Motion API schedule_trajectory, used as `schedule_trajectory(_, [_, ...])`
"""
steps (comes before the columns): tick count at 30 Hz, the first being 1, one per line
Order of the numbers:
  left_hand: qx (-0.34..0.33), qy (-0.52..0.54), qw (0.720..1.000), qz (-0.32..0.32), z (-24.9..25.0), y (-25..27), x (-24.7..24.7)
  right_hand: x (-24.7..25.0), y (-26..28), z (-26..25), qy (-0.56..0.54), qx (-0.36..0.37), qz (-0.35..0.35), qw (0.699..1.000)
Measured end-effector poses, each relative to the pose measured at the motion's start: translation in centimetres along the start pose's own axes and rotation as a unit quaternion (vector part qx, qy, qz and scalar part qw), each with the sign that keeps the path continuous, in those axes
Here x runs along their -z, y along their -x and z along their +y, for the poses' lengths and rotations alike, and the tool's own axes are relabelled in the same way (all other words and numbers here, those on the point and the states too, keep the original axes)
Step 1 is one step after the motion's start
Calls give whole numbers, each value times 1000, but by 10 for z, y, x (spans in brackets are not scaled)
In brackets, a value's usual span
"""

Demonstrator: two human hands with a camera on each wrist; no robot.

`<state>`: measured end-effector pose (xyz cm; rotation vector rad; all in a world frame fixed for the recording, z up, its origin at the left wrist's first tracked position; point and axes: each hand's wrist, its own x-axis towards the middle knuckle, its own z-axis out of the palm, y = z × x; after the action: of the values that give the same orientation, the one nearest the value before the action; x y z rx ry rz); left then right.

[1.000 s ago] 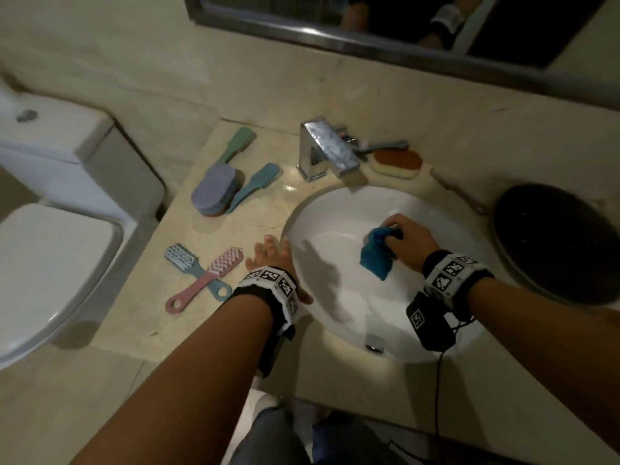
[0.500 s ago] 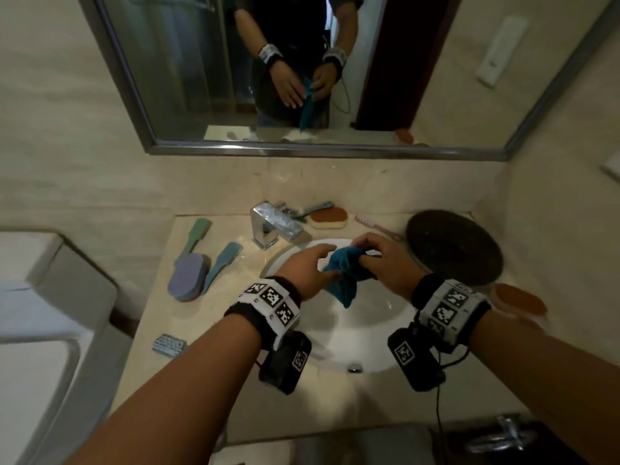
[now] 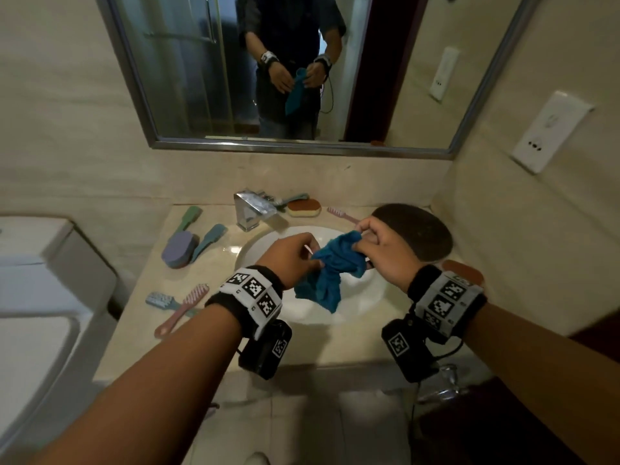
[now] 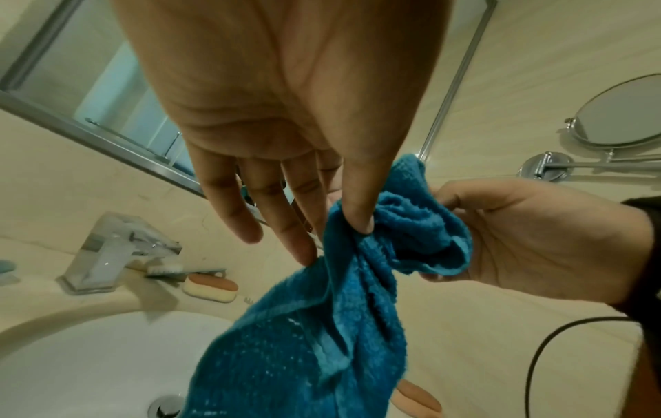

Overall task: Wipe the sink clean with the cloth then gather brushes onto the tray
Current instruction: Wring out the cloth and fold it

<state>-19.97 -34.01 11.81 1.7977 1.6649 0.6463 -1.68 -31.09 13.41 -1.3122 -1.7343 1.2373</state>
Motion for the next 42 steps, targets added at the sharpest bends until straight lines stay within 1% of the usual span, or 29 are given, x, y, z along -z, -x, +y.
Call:
schedule_trajectory(2, [15,2,1000,4,9,25,-16,10,28,6,16,16,-13,1000])
schedule_trajectory(6, [17,32,999,4,25,72,-44,28,78,18,40,39,-40,998])
schedule_trajectory(9, [4,53,999,4,38,101,-53,36,110,22,13,47,-62,997])
schedule_trajectory(11, [-10,59,998,12,46,116,-53,42,128,22,-25,58,-43,997])
schedule_trajectory(13, [-10,60,998,15,52,127,-51,47,144,21,-41,73,-19,996])
schedule_trajectory(16, [-14,46,999,9,59,141,-48,53,161,17,-64,84,-24,994])
schedule_trajectory(19, [-21,34,999,5,63,150,-44,53,167,14,-51,87,-21,995])
schedule_trajectory(21, [-16,29,999,5,64,155,-41,50,168,12,-28,73,-21,997])
schedule_trajectory(24, [3,14,1000,6,62,164,-34,41,171,7,-19,55,-45,997])
schedule_trajectory(27, [13,18,1000,3,55,175,-27,29,174,0,-31,63,-73,995])
schedule_trajectory(30, [20,20,1000,1,45,186,-20,16,173,-7,-56,60,-55,995])
schedule_trajectory(33, [25,24,999,-18,34,196,-14,6,174,-14,-82,59,-29,994])
schedule_trajectory(36, [27,16,999,-25,24,203,-12,-9,175,-21,-51,62,-60,995])
schedule_trajectory(38, [32,29,998,-41,19,204,-10,-19,173,-25,-35,71,-65,995])
schedule_trajectory(41, [39,88,992,-87,18,204,-8,-31,171,-31,-34,73,-64,995])
schedule_trajectory(42, [36,103,990,-87,20,205,-8,-35,170,-33,-32,73,-65,995])
